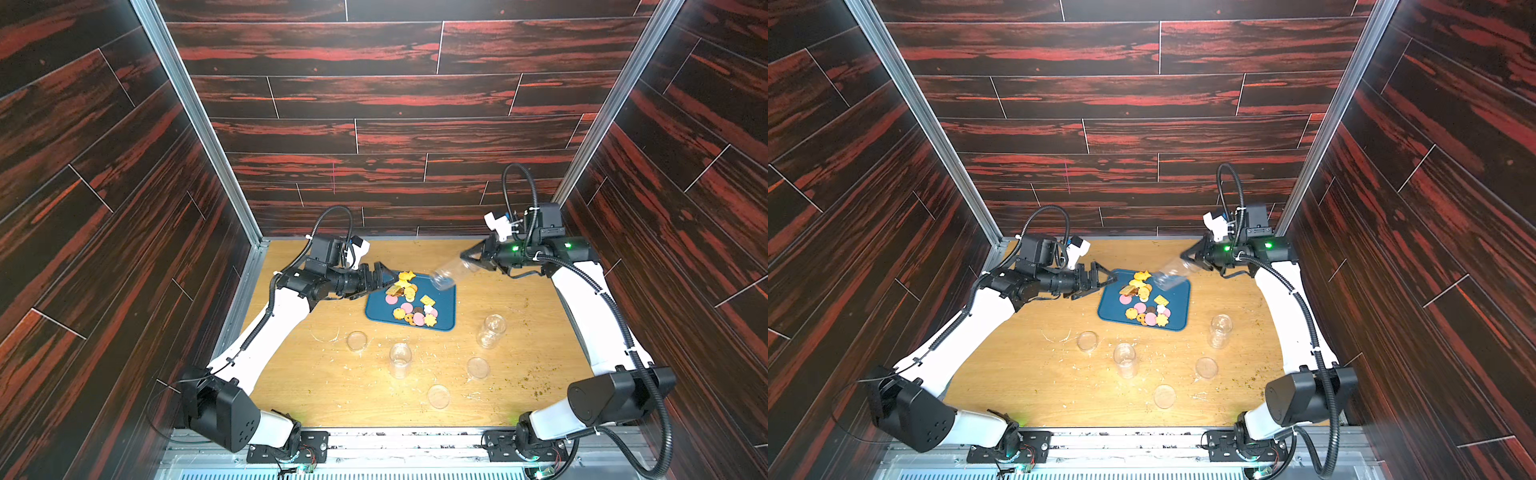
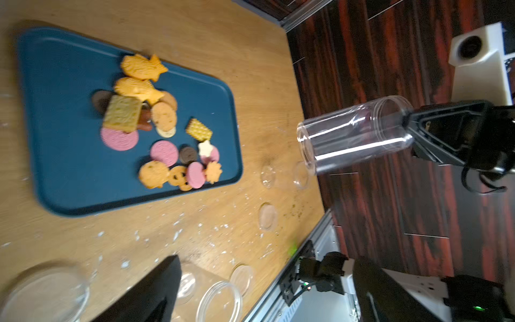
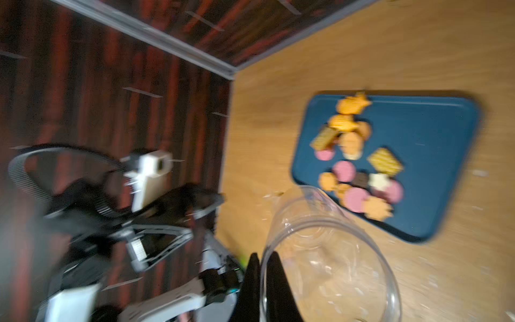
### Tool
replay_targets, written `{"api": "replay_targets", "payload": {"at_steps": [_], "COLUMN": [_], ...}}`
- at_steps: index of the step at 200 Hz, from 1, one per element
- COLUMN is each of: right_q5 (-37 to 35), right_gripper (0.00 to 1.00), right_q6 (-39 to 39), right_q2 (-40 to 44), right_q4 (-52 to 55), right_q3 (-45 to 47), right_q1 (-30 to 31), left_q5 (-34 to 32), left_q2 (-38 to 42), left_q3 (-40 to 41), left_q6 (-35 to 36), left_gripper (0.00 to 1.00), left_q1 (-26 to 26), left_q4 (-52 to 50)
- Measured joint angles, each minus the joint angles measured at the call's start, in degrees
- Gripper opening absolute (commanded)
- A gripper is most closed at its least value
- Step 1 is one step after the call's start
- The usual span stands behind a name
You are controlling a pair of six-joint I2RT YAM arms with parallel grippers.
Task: Pour the cookies out of the jar
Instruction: Place the jar at the center of the board.
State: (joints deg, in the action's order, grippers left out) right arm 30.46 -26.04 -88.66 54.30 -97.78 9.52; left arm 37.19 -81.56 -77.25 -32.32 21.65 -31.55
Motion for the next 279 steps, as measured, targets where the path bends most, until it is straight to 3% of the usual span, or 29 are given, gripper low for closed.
{"api": "replay_targets", "payload": {"at_steps": [40,100,154,279], "right_q5": [-16.2,-27.9,-32.3,-37.7], "right_gripper": [0.0,0.0,0.0,0.0], "right_q6": [2.8,3.8,0.5,-3.0], "right_q2": [-2.9,-6.3,-6.1,-3.4], "right_q4": [5.5,8.5,8.2,-4.6], "right_q3": [0.7,1.2,11.6,24.5], "right_q1": [3.3,16.3,27.2,33.6], "left_q5": [-6.8,-14.9,-20.9,-23.9], "left_q2": [1.7,6.0,8.8,11.6], "left_q3": [-1.0,-1.0,-0.7,0.5], "left_q6": [4.3,6.9,7.4,6.8], "left_gripper": [1.0,1.0,1.0,1.0], "left_q1": [-0.1,-0.9,-1.2,-1.4], "left_q4": [-6.3,-10.2,-12.0,-12.6]}}
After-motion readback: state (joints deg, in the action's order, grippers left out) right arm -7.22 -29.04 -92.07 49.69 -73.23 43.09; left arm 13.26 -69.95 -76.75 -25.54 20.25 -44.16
